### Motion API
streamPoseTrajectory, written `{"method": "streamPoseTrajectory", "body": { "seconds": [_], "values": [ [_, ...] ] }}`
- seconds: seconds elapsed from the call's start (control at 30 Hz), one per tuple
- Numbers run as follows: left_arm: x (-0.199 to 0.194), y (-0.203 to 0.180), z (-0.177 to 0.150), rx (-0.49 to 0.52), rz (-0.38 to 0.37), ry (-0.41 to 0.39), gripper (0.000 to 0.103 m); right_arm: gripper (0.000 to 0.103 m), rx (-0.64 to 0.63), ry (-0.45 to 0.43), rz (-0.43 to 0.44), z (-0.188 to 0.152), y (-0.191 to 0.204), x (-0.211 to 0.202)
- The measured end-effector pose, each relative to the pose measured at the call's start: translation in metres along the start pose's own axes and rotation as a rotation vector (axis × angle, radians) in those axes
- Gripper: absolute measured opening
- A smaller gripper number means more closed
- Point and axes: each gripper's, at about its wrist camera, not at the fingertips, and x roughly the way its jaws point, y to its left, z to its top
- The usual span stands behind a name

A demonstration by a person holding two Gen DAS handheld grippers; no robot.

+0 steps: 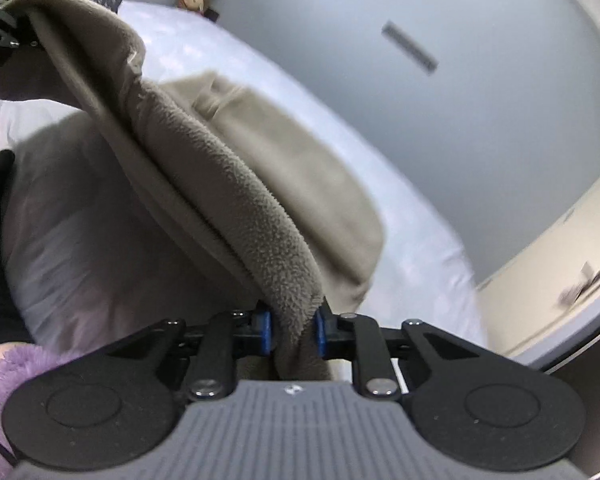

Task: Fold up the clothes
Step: 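Lift the hem with both grippers and fold it toward the hood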

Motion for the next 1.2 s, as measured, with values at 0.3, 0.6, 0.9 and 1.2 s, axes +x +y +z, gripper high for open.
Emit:
{"method": "streamPoseTrajectory", "body": {
  "seconds": [0.3,0.6,0.9,1.2],
  "values": [
    [-0.061,0.005,0.018,0.086,0.057,-0.103,0.012,0.02,-0.191,-0.142,-0.12,0.025,-0.024,-0.073],
    [-0.13,0.021,0.007,0.093,0.005,-0.117,0.012,0.02,-0.201,-0.181,-0.027,0.026,-0.033,-0.154],
    [-0.104,0.016,-0.012,0.073,-0.04,-0.049,0.012,0.021,-0.215,-0.128,0.041,0.014,-0.025,-0.135],
    [-0.082,0.038,0.004,0.089,-0.006,-0.085,0.013,0.024,-0.215,-0.122,0.005,0.021,-0.038,-0.088]
  ]
}}
